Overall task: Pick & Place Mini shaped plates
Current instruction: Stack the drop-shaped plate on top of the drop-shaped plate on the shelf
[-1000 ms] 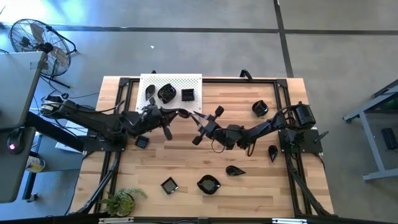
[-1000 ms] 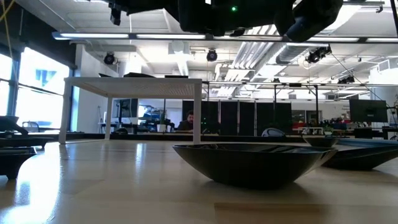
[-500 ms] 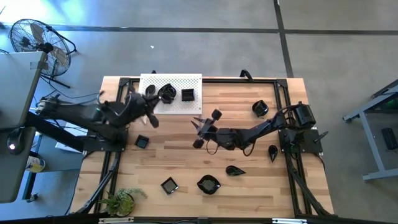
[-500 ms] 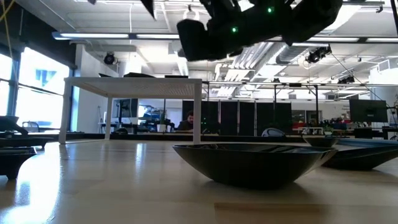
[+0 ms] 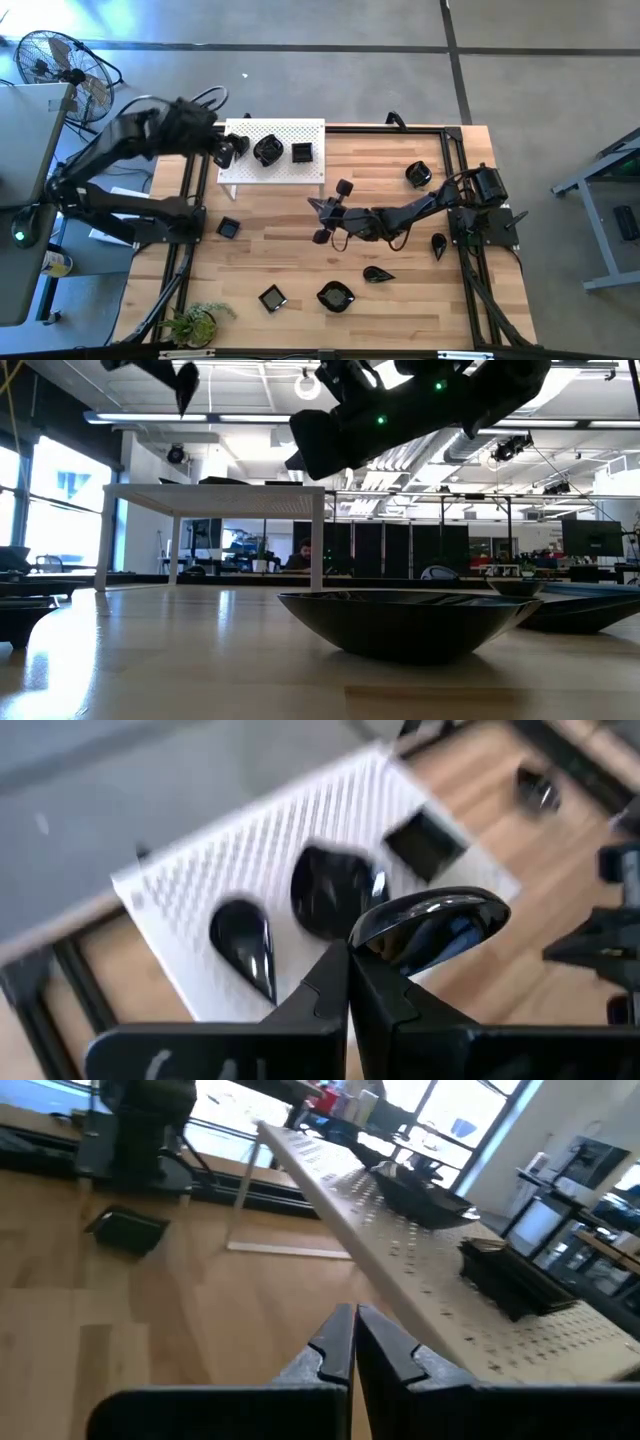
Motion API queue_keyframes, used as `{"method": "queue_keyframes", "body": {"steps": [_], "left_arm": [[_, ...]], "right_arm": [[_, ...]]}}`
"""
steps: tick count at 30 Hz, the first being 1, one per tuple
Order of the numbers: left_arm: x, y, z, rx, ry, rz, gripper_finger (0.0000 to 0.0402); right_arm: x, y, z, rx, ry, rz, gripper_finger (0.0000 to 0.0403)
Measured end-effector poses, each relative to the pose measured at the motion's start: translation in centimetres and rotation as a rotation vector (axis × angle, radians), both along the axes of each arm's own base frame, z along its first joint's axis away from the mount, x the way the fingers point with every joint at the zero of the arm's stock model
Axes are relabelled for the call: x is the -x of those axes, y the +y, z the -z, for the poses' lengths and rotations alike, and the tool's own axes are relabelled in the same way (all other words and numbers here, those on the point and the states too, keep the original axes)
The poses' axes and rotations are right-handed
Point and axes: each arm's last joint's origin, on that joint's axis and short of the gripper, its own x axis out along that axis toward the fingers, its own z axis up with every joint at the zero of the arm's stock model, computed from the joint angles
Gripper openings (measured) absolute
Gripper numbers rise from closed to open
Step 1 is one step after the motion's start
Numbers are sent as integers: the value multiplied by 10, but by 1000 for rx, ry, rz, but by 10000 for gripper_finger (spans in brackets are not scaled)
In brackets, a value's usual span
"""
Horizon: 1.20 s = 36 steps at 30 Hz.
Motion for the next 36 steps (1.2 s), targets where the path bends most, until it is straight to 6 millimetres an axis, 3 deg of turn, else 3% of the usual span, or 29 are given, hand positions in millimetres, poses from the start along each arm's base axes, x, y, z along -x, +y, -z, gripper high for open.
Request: {"method": "queue_keyframes", "body": {"steps": [8,20,29,36], "left_arm": [[-10,48,20,249,136,-30,0],[-1,114,60,627,272,-166,0],[-11,144,87,781,317,-190,0],[-16,149,94,837,295,-149,0]], "right_arm": [[-1,2,2,-17,16,-84,1],[-1,4,3,-46,27,-149,2],[-2,5,4,-58,33,-200,2],[-2,5,4,-58,35,-201,2]]}}
